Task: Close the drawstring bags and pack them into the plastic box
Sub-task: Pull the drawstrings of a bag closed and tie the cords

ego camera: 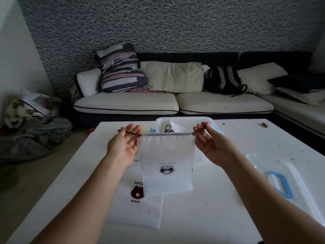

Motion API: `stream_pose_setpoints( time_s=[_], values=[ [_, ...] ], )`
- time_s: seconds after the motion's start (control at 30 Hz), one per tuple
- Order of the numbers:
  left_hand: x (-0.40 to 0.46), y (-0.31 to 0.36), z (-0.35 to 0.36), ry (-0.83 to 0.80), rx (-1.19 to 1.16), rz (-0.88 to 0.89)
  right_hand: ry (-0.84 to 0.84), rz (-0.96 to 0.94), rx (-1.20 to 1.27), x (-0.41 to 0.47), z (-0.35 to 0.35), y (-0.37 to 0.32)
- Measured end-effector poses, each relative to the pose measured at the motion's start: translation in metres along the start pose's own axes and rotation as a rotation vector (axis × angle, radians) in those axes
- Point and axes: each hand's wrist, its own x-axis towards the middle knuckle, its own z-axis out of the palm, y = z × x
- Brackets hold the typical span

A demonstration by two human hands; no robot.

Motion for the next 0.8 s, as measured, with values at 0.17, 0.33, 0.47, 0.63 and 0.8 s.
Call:
stream_pose_setpoints(
  time_s=[0.17,0.33,0.47,0.63,0.8],
  values=[
    [0.000,0.013,-0.004,-0.032,-0.214,-0.056,0.018,0.005,0.163,0.001,-0.008,-0.006],
    [0.009,0.011,-0.006,0.029,-0.273,-0.032,0.084,0.000,0.230,0.005,-0.012,-0.010],
    [0.017,0.018,-0.011,0.024,-0.165,0.029,0.176,-0.046,0.210,0.008,-0.019,-0.020],
    [0.032,0.038,-0.028,0.026,-0.059,0.096,0.260,-0.134,0.234,0.010,-0.035,-0.043],
    [0.039,0.052,-0.042,0.064,0.031,0.116,0.293,-0.132,0.142,0.010,-0.044,-0.052]
  ],
)
